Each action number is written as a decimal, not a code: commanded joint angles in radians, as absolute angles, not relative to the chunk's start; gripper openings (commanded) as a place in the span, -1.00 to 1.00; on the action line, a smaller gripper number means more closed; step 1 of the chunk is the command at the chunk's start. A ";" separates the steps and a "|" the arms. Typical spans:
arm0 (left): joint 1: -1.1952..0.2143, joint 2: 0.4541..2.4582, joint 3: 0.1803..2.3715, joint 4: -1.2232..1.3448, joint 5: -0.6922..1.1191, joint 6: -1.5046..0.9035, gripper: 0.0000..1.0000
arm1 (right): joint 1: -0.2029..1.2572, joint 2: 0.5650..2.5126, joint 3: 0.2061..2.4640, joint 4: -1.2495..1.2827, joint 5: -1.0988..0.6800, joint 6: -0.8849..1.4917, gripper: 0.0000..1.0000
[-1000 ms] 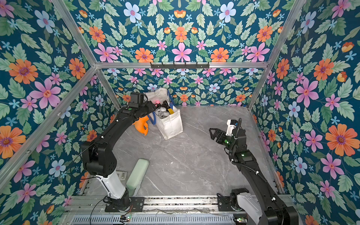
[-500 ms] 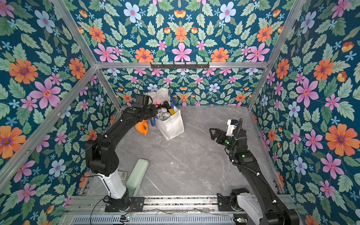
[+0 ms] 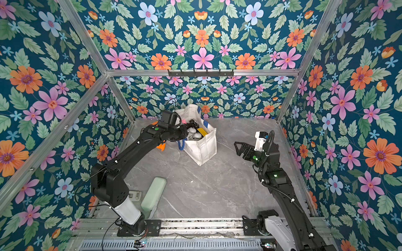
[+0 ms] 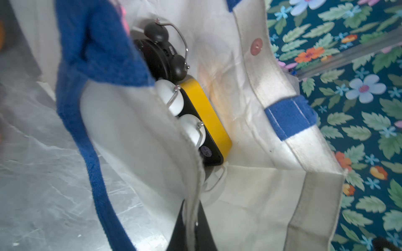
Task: Take the alarm clock out of the canvas bag
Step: Move the canvas bag to the center of the board.
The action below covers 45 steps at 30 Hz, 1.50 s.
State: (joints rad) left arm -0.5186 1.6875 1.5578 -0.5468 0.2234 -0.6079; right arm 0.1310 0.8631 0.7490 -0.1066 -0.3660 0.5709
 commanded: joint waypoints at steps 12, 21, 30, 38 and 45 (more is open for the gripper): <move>-0.683 1.572 1.512 -0.601 0.328 -0.346 -1.00 | 0.153 0.912 0.913 -0.399 -0.470 0.554 0.82; -0.684 1.530 1.502 -0.620 0.263 -0.301 -1.00 | 0.207 0.979 0.928 -0.392 -0.426 0.570 0.78; -0.684 1.583 1.600 -0.659 0.254 -0.273 -1.00 | 0.293 1.055 0.967 -0.422 -0.283 0.553 0.70; -0.684 1.629 1.650 -0.675 0.265 -0.257 -1.00 | 0.293 1.105 0.945 -0.411 -0.169 0.611 0.68; -0.685 1.660 1.670 -0.679 0.234 -0.263 -0.82 | 0.293 1.118 0.914 -0.337 -0.219 0.640 0.06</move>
State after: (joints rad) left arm -0.6865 1.6535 1.6520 -0.7670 0.2478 -0.2790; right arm 0.2916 1.1172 0.9157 -0.3977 -0.2001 0.6212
